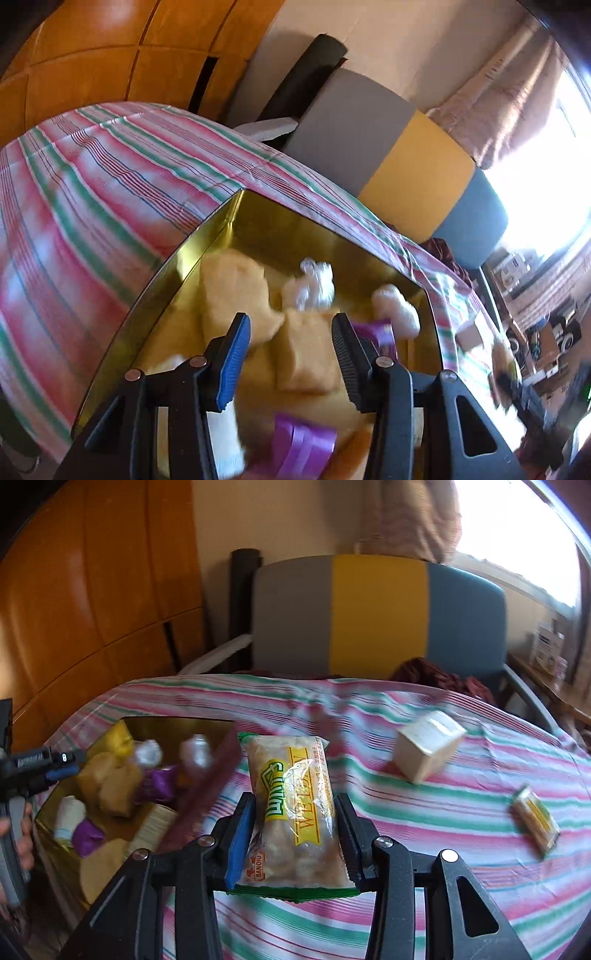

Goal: Organize objects
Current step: 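Carry the white wrapped bundle into the gold tray and open the left gripper, then lower the WEIDAN packet into the gold tray and open the right gripper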

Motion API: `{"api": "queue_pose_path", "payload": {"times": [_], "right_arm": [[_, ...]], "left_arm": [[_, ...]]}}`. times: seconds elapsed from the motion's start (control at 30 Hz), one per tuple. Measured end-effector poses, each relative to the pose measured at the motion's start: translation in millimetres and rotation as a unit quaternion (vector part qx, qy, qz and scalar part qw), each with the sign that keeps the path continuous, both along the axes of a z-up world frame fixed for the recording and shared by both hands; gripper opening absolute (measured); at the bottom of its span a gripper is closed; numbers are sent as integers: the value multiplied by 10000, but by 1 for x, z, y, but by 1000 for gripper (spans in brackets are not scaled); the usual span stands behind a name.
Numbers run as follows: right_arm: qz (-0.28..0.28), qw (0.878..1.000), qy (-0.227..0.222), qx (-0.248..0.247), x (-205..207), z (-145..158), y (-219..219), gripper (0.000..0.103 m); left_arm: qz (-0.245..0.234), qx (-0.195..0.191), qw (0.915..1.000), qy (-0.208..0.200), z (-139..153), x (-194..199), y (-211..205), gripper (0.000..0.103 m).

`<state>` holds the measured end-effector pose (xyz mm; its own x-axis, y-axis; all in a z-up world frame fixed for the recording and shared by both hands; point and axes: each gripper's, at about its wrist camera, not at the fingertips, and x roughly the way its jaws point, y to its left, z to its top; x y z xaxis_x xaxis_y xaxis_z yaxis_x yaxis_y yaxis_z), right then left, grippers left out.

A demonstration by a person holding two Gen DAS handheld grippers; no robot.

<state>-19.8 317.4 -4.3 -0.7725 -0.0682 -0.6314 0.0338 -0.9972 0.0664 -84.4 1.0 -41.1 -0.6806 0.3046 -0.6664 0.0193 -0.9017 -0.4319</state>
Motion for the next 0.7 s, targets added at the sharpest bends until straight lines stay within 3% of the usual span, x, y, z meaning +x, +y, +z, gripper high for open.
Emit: {"api": "queue_pose_path", "payload": {"times": [0.17,0.43,0.7], "right_arm": [[497,9985,-113,204,-28,11,-44,44],[1203,9881,-583,765,-88,9,-123,44],[1602,9796,-1095,530,-135,-5,-182,44]], "left_arm": [[-196,-222,9993,246,2,32,6,47],[-335,-268,9979,487,11,47,9,47],[-184,-382,9984,381,7,58,-8,47]]}}
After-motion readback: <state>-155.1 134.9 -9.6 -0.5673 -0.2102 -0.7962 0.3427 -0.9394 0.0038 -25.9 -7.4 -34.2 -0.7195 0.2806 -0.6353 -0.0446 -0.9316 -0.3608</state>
